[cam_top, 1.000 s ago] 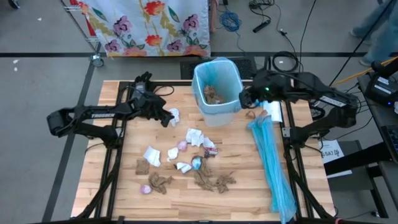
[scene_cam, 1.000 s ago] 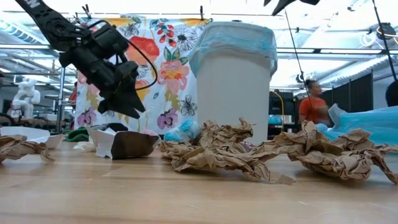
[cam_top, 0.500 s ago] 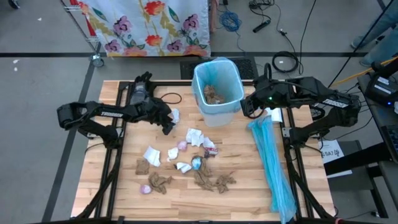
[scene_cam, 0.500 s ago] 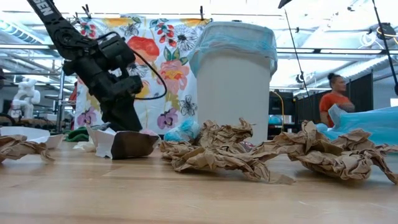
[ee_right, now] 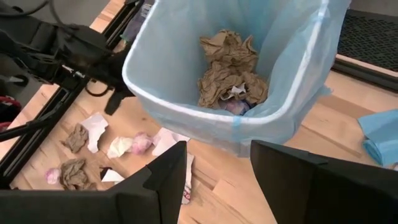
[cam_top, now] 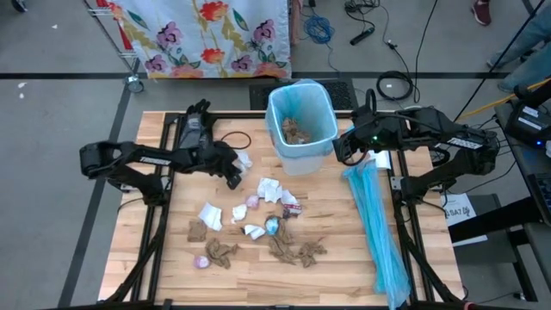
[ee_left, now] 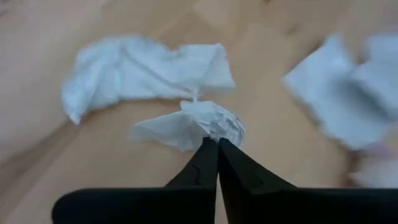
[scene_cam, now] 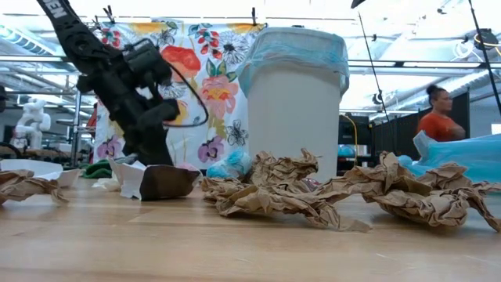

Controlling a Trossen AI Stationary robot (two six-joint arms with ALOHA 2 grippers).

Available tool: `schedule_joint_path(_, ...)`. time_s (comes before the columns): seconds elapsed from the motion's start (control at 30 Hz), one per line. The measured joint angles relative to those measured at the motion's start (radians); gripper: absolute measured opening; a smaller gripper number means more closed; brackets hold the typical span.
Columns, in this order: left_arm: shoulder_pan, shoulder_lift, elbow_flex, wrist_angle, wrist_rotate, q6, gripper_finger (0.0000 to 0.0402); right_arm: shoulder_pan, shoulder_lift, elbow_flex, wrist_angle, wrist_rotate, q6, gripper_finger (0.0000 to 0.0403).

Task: Place trash/remove bag and relplace
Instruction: Put the white napkin into the trash bin

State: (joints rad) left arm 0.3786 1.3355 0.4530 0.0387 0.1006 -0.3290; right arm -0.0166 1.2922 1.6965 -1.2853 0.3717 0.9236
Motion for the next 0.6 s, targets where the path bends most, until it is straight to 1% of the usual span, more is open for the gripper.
schedule_joint_path(0.1, -0.025, -0.064, 0.0, -0.014, 0.009, -0.026, 0.0004, 0.0, 0.0, 0.0, -0.02, -0.002, 0.012, 0.0171)
schedule_joint_path(0.23, -0.048, -0.182, 0.025, -0.08, 0.003, -0.041, 0.0002, 0.021, 0.0, 0.0, -0.129, 0.001, 0.09, 0.0171)
schedule_joint_path(0.3, -0.055, -0.243, 0.054, -0.124, -0.02, -0.038, 0.0002, 0.059, 0.0, 0.0, -0.169, 0.038, 0.127, 0.0171)
schedule_joint_path(0.43, -0.061, -0.349, 0.128, -0.201, -0.057, -0.02, 0.0001, 0.168, 0.0, 0.0, -0.22, 0.157, 0.208, 0.0171)
schedule_joint_path(0.53, -0.061, -0.388, 0.2, -0.244, -0.059, 0.019, 0.0001, 0.241, 0.002, -0.004, -0.243, 0.207, 0.276, 0.0171)
schedule_joint_path(0.6, -0.06, -0.4, 0.268, -0.294, -0.059, 0.048, 0.0001, 0.281, 0.003, -0.023, -0.246, 0.219, 0.32, 0.0171)
